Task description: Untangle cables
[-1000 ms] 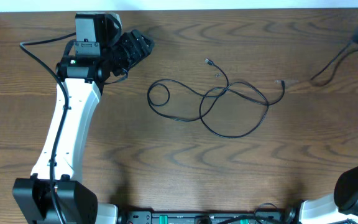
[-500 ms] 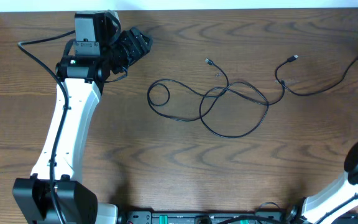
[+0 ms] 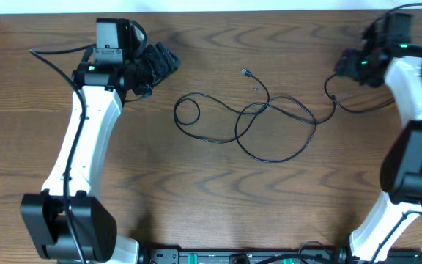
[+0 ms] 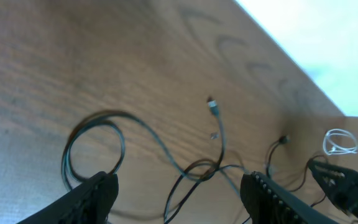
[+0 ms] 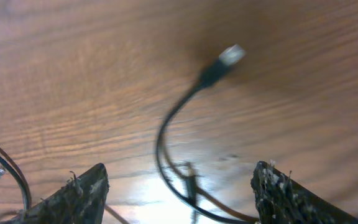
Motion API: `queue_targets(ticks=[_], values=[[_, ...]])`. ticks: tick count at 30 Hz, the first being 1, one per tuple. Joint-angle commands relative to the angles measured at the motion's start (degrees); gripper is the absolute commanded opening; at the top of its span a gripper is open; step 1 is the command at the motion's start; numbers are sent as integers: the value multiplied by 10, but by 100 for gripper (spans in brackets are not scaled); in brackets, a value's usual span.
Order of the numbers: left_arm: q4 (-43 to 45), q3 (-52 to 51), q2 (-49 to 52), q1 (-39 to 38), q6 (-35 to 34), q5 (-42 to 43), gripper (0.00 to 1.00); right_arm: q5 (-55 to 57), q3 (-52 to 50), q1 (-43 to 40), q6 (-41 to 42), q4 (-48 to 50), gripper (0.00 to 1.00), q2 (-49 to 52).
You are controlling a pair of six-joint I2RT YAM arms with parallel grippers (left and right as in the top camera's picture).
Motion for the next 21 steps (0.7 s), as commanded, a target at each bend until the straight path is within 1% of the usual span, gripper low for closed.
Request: queue_targets(ticks=[1,4,7,11,13,16,18,19,20,21], values=[[-24,3,18,-1,10,-8,68,30,-2,22,43,4,70,50],[-36,3,24,-1,10,-13,68,30,-2,32,50,27,67,90],[-45,2,27,-1,10,-24,68,31,-2,38,49,49,62,128],[-51,2,27,-1,10,-32,68,44,-2,40,50,55,57,147],[-51,1,27,-1,10,-36,69,50,-2,40,50,55,52,148],[-50,1,27,-1,10,-38,68,68,-2,40,50,55,42,148],[-50,1,27,-1,10,-38,68,95,-2,40,50,50,21,148],[-50,1,27,-1,10,-38,69,103,-2,40,50,48,17,148],[-50,1,27,-1,10,-40,68,119,-2,40,50,43,9,148],[-50,1,27,-1,10,-42,68,127,-2,40,50,40,4,148]])
